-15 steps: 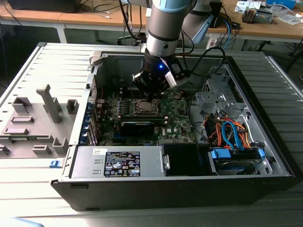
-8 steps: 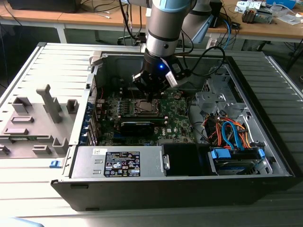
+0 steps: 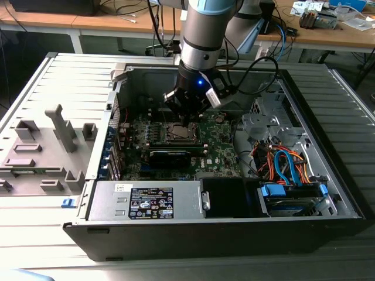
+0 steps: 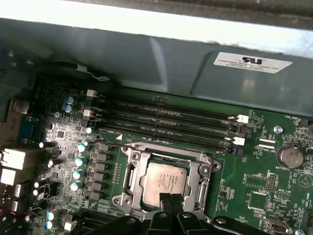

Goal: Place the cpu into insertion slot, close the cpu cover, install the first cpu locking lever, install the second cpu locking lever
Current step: 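Install the first cpu locking lever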

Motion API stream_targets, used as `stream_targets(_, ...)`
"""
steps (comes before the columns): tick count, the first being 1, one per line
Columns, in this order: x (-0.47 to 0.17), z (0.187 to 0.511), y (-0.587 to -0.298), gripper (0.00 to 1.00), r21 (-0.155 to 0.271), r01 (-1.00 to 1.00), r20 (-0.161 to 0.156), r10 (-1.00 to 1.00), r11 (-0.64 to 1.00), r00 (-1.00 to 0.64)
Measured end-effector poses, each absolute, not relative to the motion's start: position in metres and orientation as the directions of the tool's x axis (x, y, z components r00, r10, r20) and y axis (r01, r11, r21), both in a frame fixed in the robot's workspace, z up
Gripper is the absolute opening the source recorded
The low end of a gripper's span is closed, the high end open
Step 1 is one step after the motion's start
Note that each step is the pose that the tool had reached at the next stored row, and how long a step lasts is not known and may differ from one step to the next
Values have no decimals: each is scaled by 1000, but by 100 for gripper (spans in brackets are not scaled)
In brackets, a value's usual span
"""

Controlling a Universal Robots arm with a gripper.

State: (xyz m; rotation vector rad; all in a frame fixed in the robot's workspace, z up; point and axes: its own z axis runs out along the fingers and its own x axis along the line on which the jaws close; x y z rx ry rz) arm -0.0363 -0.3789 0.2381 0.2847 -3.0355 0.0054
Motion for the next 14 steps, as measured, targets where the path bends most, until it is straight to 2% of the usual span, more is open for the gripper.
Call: stream_targets(14, -36, 238, -379, 11, 5, -256, 93, -255, 967, -962)
